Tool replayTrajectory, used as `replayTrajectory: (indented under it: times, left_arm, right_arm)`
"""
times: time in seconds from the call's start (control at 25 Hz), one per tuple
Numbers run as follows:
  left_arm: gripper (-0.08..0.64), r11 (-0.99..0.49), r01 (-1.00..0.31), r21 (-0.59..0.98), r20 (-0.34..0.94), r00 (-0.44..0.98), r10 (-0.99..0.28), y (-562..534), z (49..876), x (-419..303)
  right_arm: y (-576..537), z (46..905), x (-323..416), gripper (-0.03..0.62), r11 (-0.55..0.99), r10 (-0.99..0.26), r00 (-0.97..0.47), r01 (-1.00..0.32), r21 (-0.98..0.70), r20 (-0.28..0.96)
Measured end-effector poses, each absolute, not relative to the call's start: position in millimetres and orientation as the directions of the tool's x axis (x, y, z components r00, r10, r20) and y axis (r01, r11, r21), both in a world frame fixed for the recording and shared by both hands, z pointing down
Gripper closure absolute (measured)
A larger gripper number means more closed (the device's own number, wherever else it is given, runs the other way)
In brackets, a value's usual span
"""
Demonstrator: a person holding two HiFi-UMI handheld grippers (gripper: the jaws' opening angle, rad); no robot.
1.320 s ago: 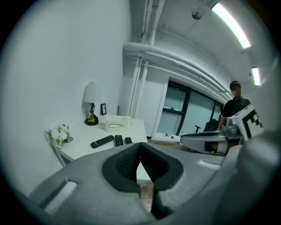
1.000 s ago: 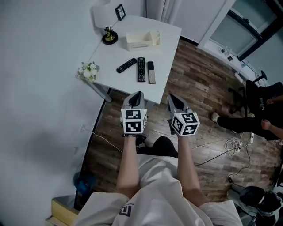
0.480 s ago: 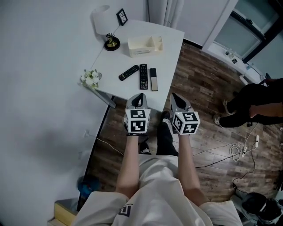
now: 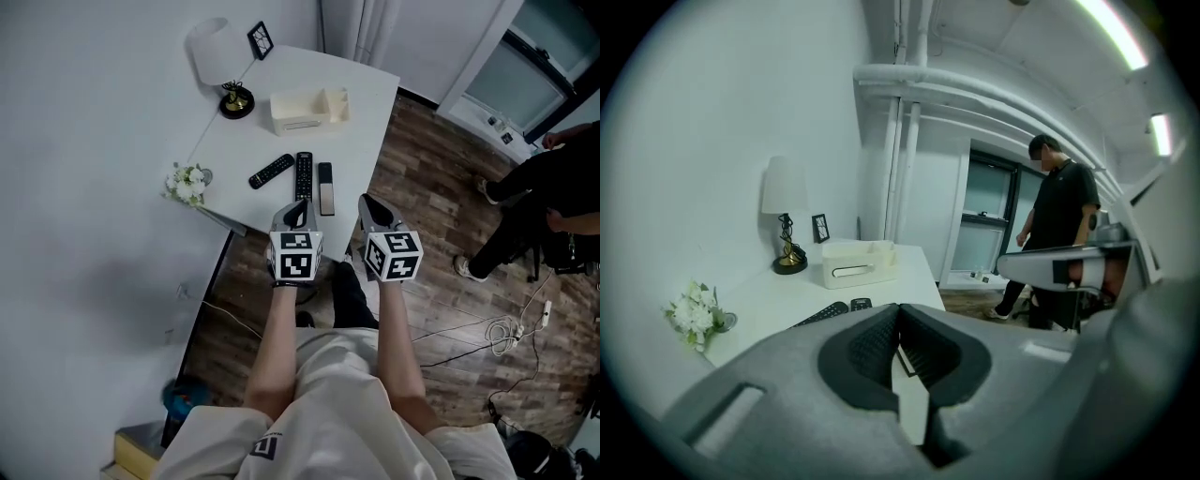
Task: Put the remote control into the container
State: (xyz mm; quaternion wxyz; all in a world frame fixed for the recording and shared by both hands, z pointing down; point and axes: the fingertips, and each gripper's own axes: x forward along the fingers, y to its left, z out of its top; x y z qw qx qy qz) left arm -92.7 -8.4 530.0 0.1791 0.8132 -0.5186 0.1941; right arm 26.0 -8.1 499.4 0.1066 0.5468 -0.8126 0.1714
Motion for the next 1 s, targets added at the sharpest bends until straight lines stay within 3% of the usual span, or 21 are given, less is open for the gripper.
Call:
replayTrajectory:
  times: [0.56,0.84,1.0]
  left_arm:
    - [0.518,-0.349,-0.923,0.161,0.66,0.364,-0.658,-113.3,618.7,-33.0]
    - [0.378,-0.225,-0.971,0.085,0.767,0.208,-0.607,-152.1,663.1,-28.9]
    - [0.306,-0.157,-0.986,0.061,0.845,0.135,-0.517,-163.2,693.7,-27.2]
  right_arm:
    - [-131.1,553.5,65.2,0.594,0.4,-0.753,-0.42,-0.903,-0.154,0.506]
    - [-170.7,587.7,81.0,0.594,0.45,-0.672,-0.467,-0.874,-0.184,0.575]
    - [-199.7,599.2,92.3,0.594,0.455,-0.65,-0.484,-0.865,-0.211,0.585]
